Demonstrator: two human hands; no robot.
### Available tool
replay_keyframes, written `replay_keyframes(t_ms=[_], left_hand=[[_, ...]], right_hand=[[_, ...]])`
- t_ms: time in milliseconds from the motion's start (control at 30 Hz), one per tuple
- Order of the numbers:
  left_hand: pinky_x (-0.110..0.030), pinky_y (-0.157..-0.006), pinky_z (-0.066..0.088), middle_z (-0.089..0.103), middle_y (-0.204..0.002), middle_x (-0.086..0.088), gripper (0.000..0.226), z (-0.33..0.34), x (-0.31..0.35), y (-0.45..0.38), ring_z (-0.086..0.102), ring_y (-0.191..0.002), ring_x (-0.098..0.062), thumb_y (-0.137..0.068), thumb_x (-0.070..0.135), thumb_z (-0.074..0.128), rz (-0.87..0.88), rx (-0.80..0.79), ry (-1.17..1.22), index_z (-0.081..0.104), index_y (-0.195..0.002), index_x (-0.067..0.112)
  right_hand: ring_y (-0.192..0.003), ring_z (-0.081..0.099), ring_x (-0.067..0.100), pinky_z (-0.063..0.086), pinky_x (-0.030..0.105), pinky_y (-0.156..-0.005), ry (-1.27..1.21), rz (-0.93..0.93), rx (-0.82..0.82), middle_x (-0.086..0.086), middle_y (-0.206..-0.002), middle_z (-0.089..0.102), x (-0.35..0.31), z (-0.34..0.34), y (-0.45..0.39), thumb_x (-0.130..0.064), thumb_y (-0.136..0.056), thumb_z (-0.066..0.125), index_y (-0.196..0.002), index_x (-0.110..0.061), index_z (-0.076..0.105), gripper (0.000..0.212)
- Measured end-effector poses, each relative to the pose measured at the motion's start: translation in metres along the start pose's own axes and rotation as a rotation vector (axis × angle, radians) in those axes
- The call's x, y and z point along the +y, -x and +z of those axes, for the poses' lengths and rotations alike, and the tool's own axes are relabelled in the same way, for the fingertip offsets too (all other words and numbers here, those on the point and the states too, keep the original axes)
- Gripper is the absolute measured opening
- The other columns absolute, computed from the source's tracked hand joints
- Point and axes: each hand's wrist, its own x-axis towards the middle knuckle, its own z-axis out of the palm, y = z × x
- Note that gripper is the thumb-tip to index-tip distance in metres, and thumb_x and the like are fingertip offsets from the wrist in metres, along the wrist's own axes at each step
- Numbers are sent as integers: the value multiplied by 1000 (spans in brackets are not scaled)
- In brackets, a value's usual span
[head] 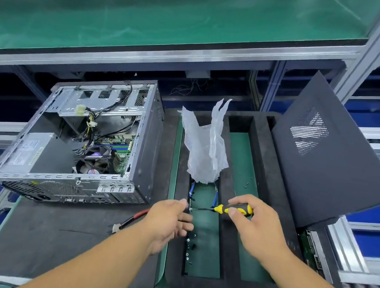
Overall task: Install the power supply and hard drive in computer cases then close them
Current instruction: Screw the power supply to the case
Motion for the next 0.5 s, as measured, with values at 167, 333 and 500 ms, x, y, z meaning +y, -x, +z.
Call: replay_keyframes(t_ms=[167, 333, 500], left_hand=[[-22, -45, 38, 64, -67, -7, 17, 11, 5, -8, 52, -51, -14, -99, 9, 60, -55, -40, 97, 68, -110, -1], [-20, -44, 39, 66, -60, -5, 19, 0, 2, -13, 54, -46, -11, -100, 1, 49, -41, 211, 48, 67, -99, 2], [-23, -47, 38, 66, -64, -8, 25, -16, -8, -15, 54, -47, -14, -97, -1, 42, -56, 305, 129, 66, -104, 2]], right_hand=[[-49, 43, 3, 35, 10, -47, -101, -58, -15, -16, -59, 55, -7, -3, 7, -22, -91, 74, -92, -40, 72, 18], [-61, 51, 4, 38, 16, -57, 21, -65, 17, -14, -75, 61, 6, 6, -4, -28, -91, 72, -94, -45, 69, 17], [-78, 48, 6, 40, 23, -69, 429, -238, -25, -19, -76, 43, 16, 35, -18, -34, -92, 69, -105, -37, 71, 14]])
